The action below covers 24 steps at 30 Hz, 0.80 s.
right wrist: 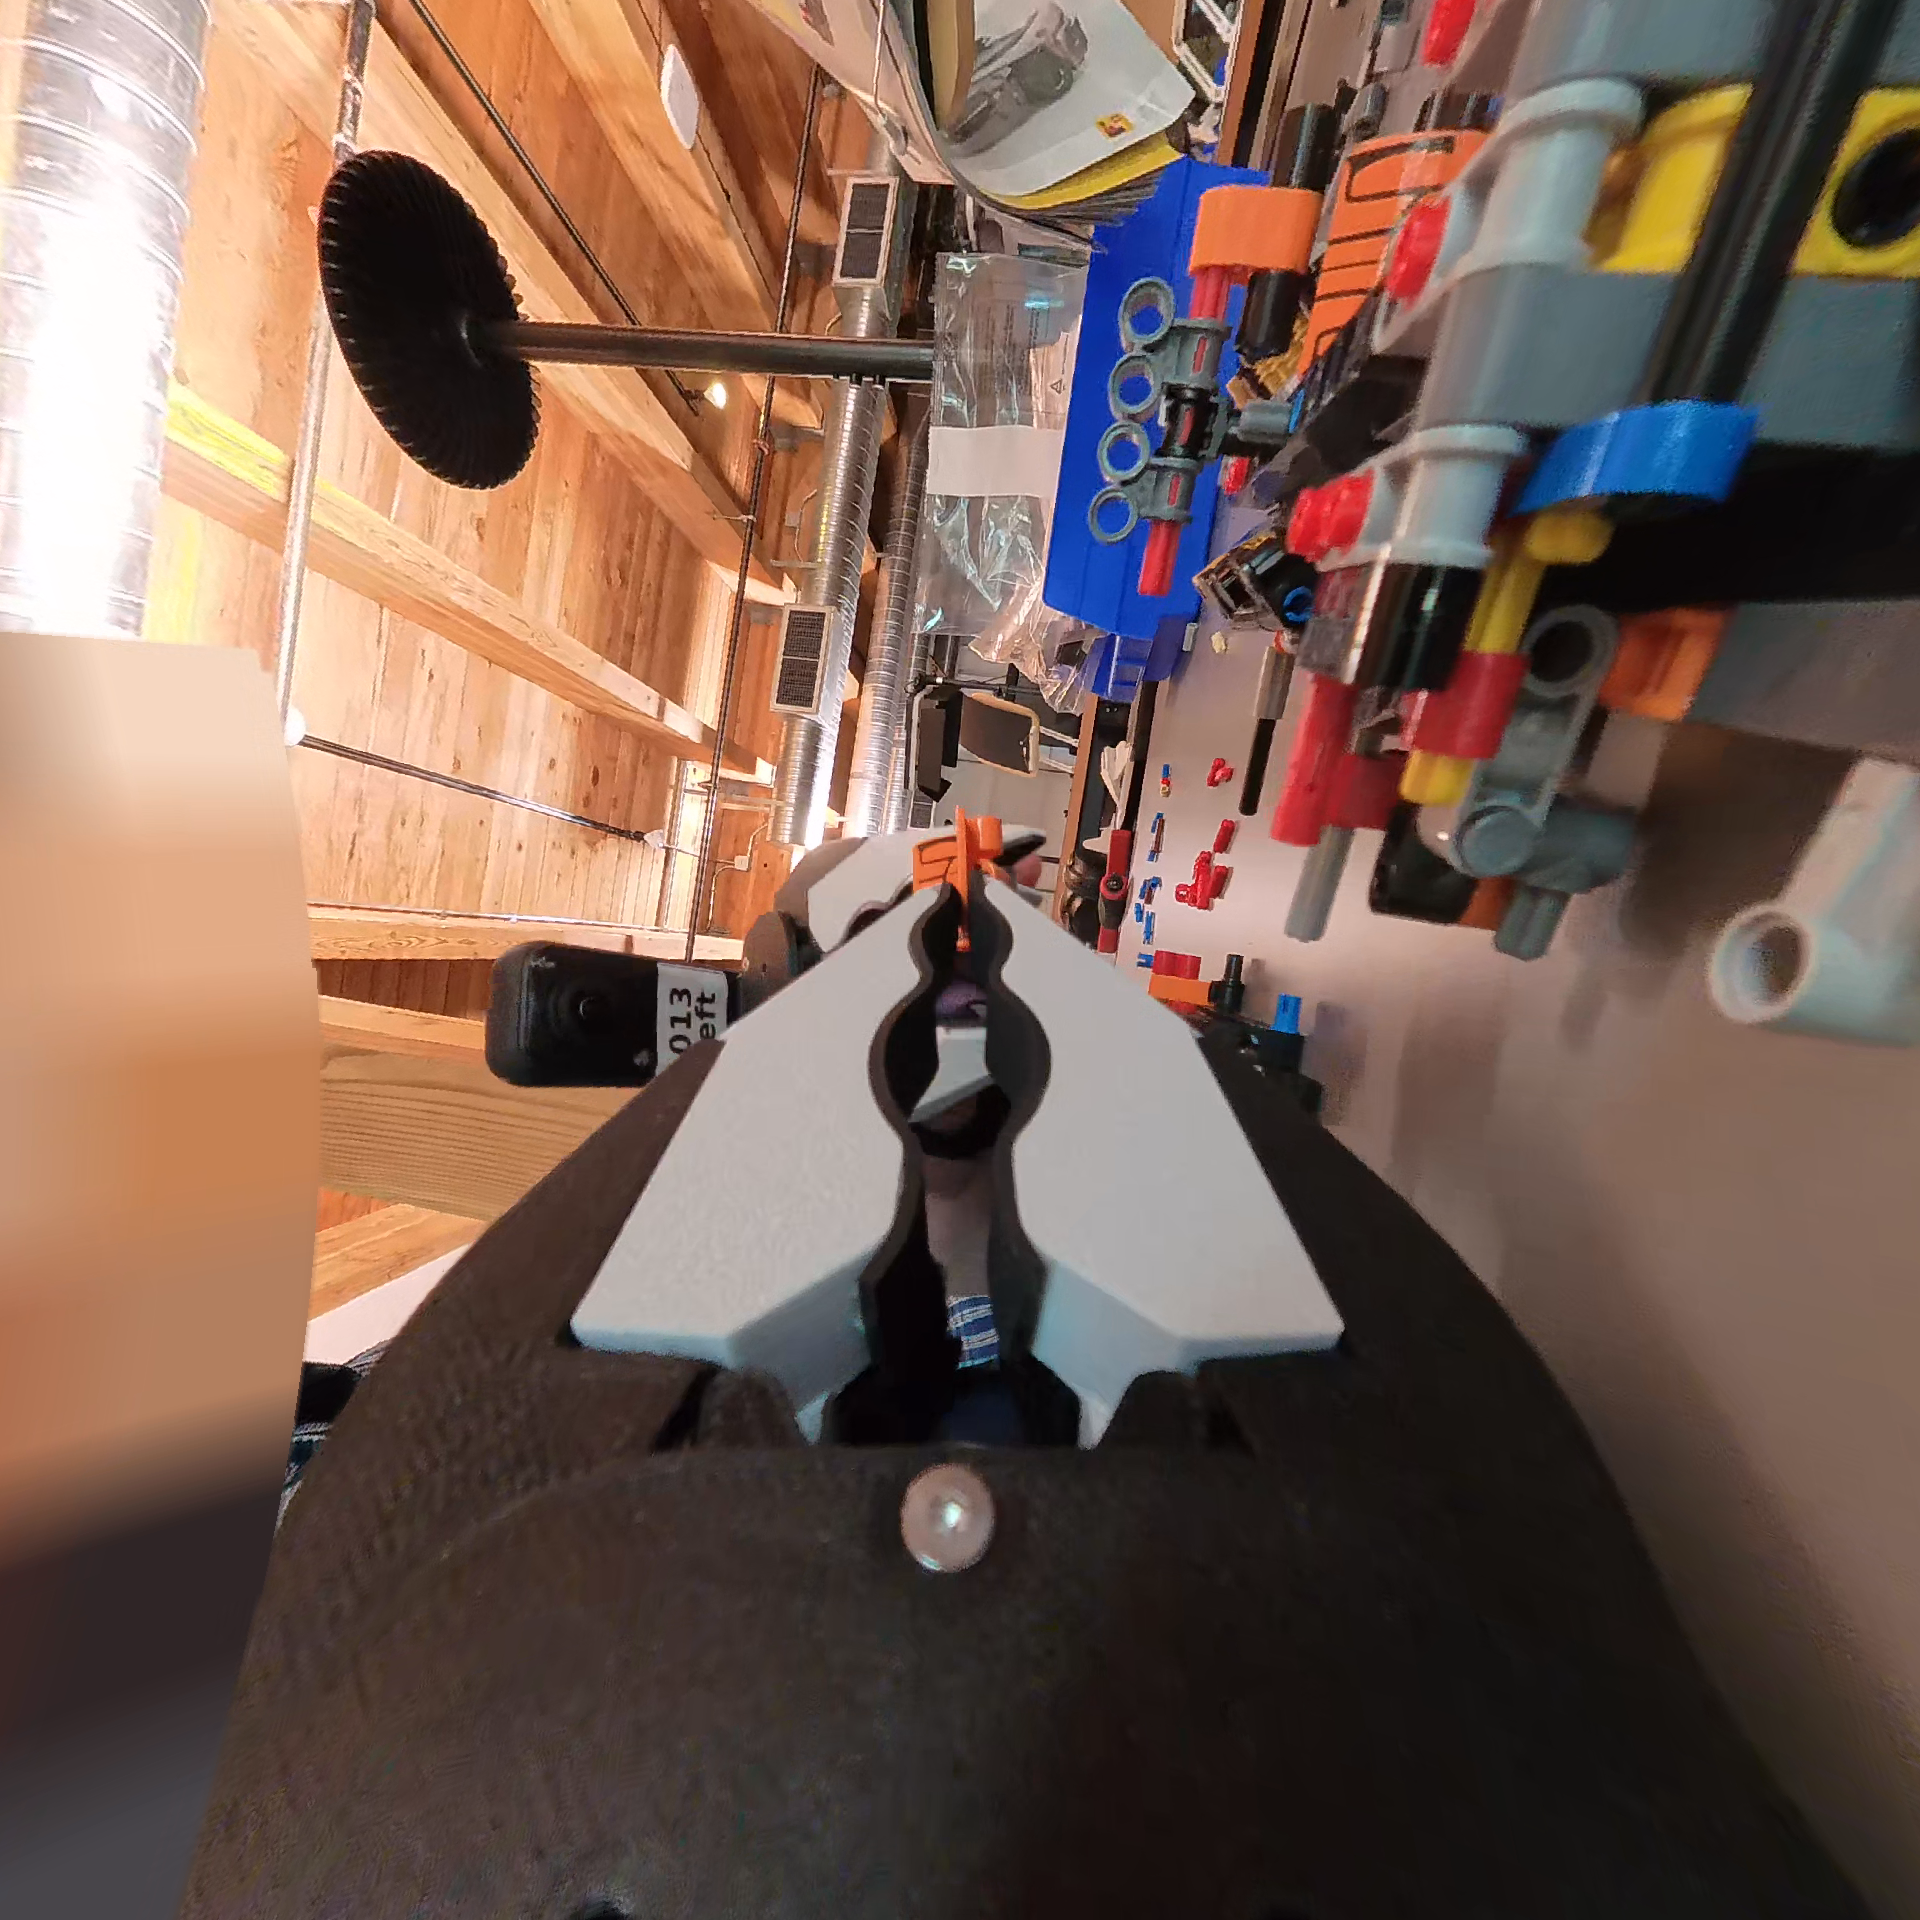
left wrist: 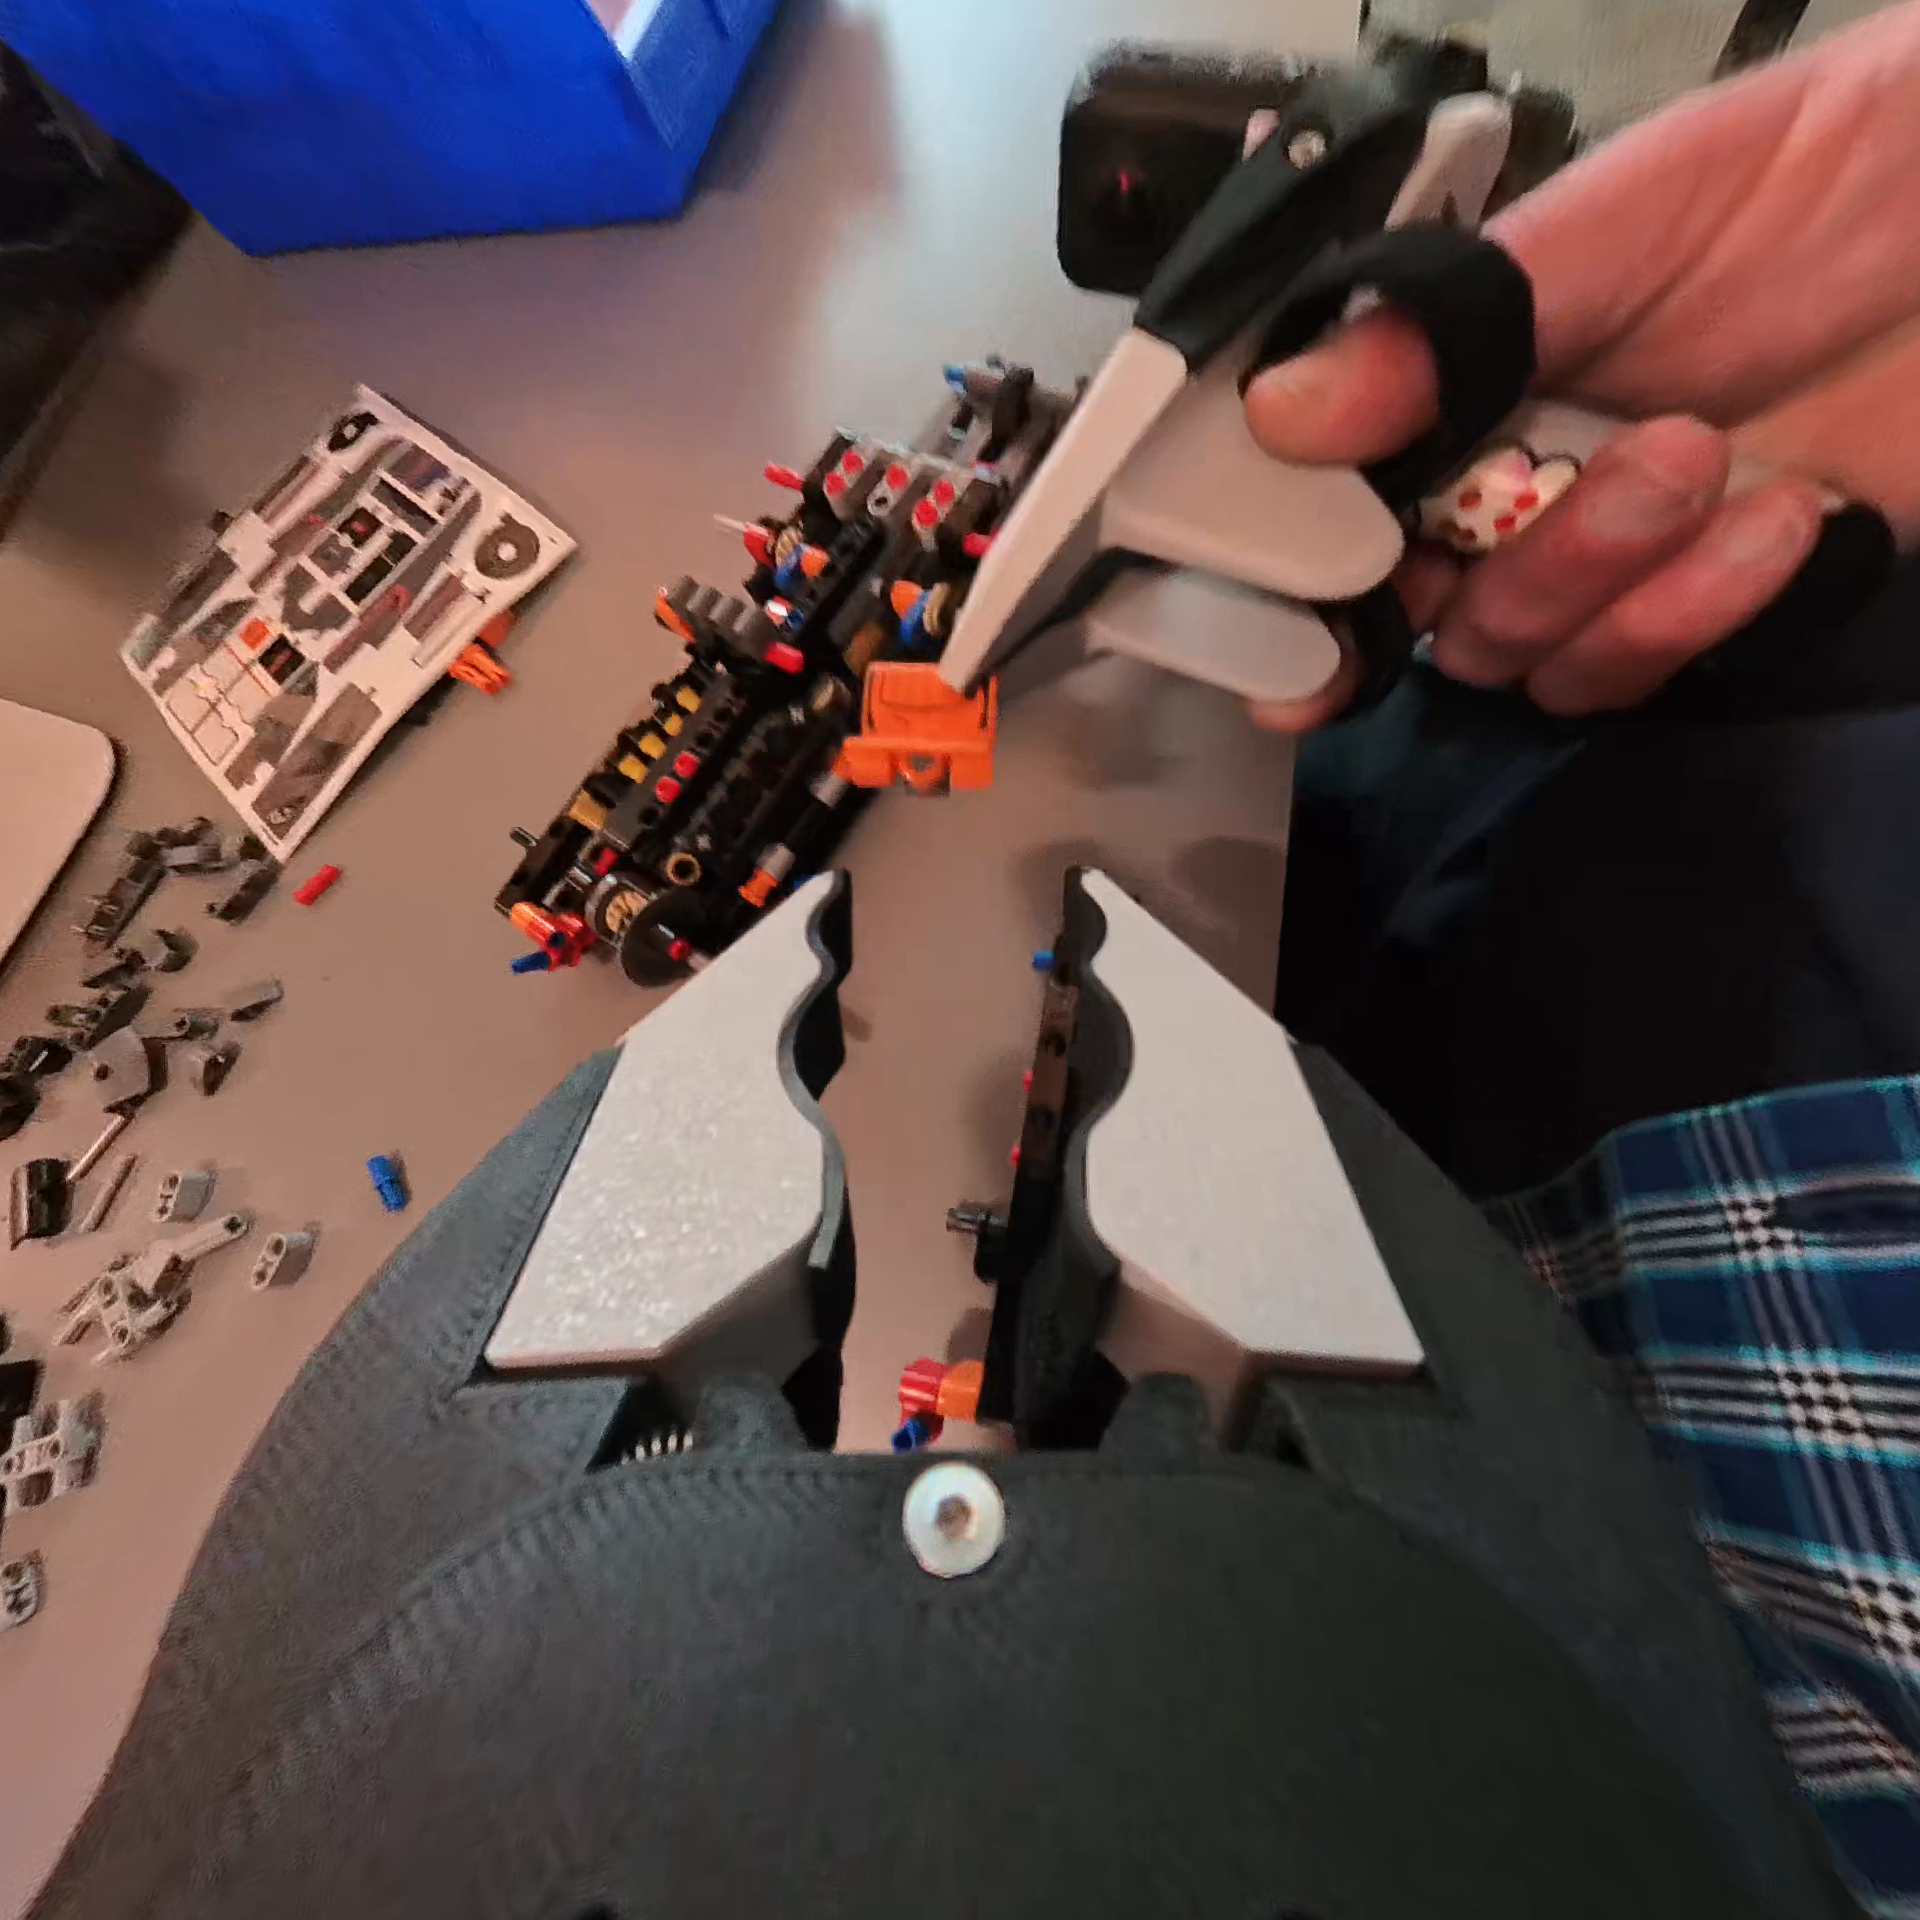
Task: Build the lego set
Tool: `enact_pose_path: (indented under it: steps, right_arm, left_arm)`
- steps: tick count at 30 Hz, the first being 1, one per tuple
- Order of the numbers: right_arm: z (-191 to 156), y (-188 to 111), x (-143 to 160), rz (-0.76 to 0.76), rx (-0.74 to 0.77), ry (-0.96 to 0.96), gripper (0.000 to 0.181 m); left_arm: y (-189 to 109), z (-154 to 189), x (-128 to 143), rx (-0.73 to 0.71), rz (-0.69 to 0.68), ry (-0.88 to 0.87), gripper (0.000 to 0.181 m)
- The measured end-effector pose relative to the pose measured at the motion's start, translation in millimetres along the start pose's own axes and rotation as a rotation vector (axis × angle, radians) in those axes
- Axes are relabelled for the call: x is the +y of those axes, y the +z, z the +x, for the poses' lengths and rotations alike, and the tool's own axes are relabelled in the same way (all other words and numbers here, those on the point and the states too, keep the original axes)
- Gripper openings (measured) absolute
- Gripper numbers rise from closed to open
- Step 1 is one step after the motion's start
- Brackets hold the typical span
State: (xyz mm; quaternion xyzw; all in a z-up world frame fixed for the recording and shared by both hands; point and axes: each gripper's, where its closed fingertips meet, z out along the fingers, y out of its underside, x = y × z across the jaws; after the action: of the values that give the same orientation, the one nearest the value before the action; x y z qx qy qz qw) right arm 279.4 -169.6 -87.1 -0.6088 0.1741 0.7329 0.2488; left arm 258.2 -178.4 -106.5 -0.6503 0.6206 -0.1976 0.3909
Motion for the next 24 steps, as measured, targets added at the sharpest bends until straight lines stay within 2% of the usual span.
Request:
enact_pose_path:
  steps: [7, 15, 20, 24]
  right_arm:
    - [-3.2, 2.2, 6.8, -0.032, -0.021, 0.002, 0.0]
    - [-5.9, 4.0, 9.4, -0.053, -0.016, -0.041, 0.0]
    - [-7.6, -0.8, 1.2, -0.057, 0.049, -0.185, 0.008]
    - [-9.3, 1.0, 11.9, -0.171, 0.114, -0.343, 0.012]
  left_arm:
    - [-0.5, -2.0, -20.1, -0.002, 0.091, 0.002, 0.025]
    - [-4.5, -1.8, -20.3, 0.038, 0.107, -0.013, 0.024]
    - [-4.3, 0.4, -11.2, 0.049, 0.008, 0.095, 0.024]
    - [-5.5, 3.6, -7.5, 0.065, -0.066, 0.189, 0.024]
